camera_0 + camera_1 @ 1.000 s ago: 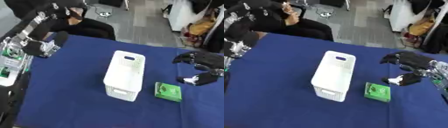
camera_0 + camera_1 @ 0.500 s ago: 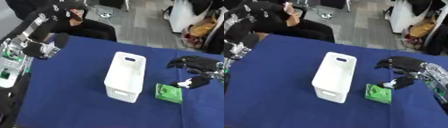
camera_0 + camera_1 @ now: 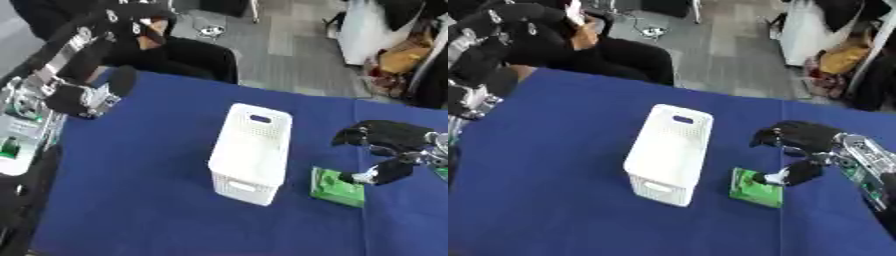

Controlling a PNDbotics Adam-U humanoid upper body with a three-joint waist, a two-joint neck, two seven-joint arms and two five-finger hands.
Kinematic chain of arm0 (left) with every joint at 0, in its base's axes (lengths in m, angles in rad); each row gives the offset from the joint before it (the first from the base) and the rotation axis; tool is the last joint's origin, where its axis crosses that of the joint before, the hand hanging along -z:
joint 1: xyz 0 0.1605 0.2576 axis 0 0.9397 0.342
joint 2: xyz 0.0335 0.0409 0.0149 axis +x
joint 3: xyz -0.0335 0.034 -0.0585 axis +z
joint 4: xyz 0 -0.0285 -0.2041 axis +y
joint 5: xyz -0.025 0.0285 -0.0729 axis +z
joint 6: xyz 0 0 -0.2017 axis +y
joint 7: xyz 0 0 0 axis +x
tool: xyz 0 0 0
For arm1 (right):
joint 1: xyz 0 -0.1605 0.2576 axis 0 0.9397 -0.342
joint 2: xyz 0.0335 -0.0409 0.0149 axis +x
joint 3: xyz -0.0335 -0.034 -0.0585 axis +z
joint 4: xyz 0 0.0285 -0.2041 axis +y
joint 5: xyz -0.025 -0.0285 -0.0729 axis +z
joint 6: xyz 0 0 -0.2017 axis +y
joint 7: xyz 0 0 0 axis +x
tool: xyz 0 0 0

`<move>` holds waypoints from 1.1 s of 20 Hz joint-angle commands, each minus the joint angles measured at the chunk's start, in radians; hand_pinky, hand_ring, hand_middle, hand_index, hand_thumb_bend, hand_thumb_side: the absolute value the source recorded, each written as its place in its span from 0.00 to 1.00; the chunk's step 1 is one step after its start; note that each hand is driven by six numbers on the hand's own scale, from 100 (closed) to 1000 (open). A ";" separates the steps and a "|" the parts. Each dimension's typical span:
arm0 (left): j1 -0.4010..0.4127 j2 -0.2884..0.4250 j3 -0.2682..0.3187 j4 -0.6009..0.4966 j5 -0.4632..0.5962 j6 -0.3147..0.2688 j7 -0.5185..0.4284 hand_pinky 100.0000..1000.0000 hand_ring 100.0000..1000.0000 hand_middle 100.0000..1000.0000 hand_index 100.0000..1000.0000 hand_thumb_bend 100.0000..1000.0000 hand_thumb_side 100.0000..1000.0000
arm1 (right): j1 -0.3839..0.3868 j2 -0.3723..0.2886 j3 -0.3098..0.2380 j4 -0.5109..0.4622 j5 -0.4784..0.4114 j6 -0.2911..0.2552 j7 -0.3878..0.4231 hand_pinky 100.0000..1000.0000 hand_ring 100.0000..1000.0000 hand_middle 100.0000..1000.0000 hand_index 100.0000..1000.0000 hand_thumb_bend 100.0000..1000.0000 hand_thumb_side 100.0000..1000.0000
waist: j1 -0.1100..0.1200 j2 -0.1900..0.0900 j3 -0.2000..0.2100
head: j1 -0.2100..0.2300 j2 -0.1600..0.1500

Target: Pick up objects on the table and place them in the box.

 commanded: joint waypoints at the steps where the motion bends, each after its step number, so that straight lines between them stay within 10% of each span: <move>1: -0.015 0.014 0.000 -0.009 0.000 -0.002 -0.002 0.66 0.89 0.97 0.92 0.00 0.65 | -0.013 -0.012 -0.006 0.009 0.023 0.000 -0.010 0.88 0.83 0.83 0.90 0.41 1.00 | 0.003 -0.011 0.000 | -0.014 -0.010; 22: -0.016 0.012 -0.002 -0.009 0.001 -0.006 -0.009 0.66 0.89 0.97 0.92 0.00 0.65 | -0.005 0.025 -0.007 0.113 0.120 -0.039 -0.036 0.88 0.83 0.83 0.90 0.39 1.00 | 0.004 -0.006 0.003 | -0.057 -0.099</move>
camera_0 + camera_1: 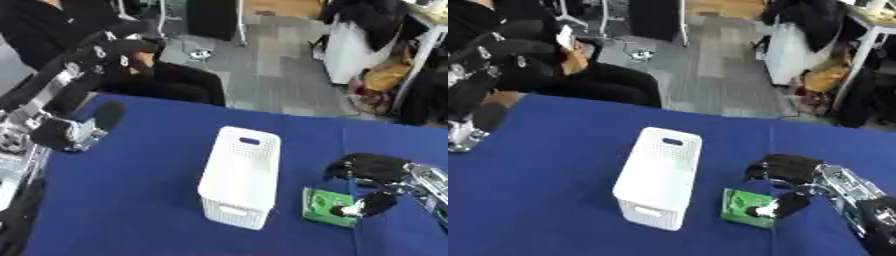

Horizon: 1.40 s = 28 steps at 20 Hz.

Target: Pick up objects on the table and place them in the box.

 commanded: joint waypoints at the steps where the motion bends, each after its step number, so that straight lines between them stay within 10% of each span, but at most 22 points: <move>1: -0.016 0.012 0.003 -0.009 0.001 -0.001 -0.004 0.66 0.89 0.97 0.92 0.00 0.65 | -0.012 -0.011 -0.011 0.008 0.012 -0.007 -0.001 0.88 0.83 0.83 0.90 0.39 1.00 | 0.003 -0.007 0.002 | -0.005 -0.020; 28: -0.017 0.009 0.004 -0.008 0.000 -0.002 -0.004 0.66 0.89 0.97 0.92 0.00 0.64 | -0.012 0.060 -0.076 0.095 0.105 -0.001 -0.001 0.96 0.90 0.90 0.94 0.32 1.00 | 0.006 -0.009 0.004 | 0.008 -0.020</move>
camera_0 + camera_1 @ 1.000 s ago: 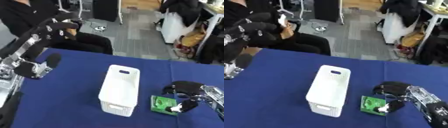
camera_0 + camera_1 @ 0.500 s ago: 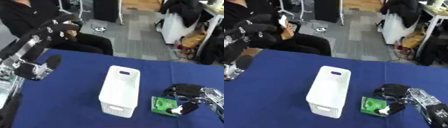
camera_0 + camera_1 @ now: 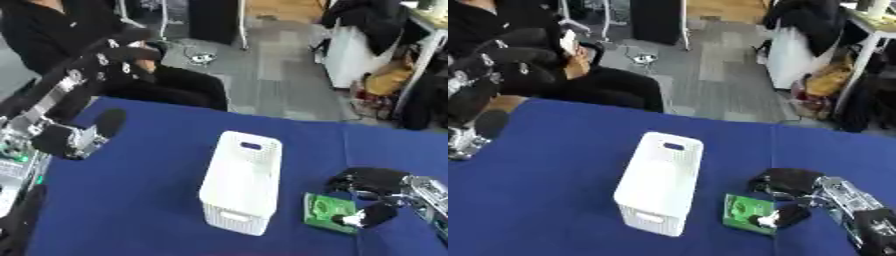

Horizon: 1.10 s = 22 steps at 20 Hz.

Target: Pick up objects on the table and place them in the box.

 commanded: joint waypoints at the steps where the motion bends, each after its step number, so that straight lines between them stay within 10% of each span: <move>1: -0.017 0.009 0.004 -0.008 -0.001 -0.005 0.000 0.66 0.89 0.97 0.92 0.00 0.64 | -0.014 0.000 -0.021 0.015 0.055 -0.008 -0.023 0.96 0.91 0.90 0.94 0.32 1.00 | 0.005 -0.012 0.001 | 0.001 -0.005; 14: -0.015 0.011 0.005 -0.007 -0.003 -0.006 0.000 0.66 0.89 0.97 0.92 0.00 0.64 | -0.011 -0.008 -0.048 0.038 0.062 -0.039 -0.033 0.95 0.90 0.89 0.95 0.29 1.00 | 0.006 -0.014 -0.003 | 0.006 -0.003; 22: -0.013 0.015 0.004 -0.006 -0.004 -0.007 -0.001 0.67 0.89 0.97 0.92 0.00 0.64 | -0.037 -0.073 -0.001 -0.034 -0.109 -0.092 0.183 0.97 0.92 0.91 0.98 0.34 1.00 | 0.003 -0.017 -0.006 | 0.008 -0.004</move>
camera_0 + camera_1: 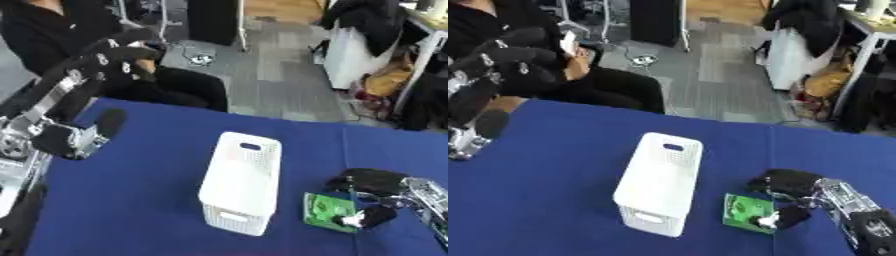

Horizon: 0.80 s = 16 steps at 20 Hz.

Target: Pick up objects on the table and place them in the box.

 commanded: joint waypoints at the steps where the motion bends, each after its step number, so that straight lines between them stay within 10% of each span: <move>1: -0.013 0.016 0.004 -0.006 -0.004 -0.004 -0.002 0.67 0.89 0.97 0.92 0.00 0.64 | -0.027 -0.047 0.010 -0.033 -0.076 -0.013 0.086 0.97 0.92 0.91 0.98 0.34 1.00 | 0.003 -0.014 0.000 | 0.009 -0.004; 16: -0.015 0.012 0.003 -0.003 -0.004 -0.005 -0.006 0.67 0.89 0.97 0.92 0.00 0.64 | 0.003 0.009 -0.007 -0.054 0.055 0.032 0.033 0.99 0.93 0.92 0.98 0.43 1.00 | 0.005 -0.011 0.003 | 0.011 -0.003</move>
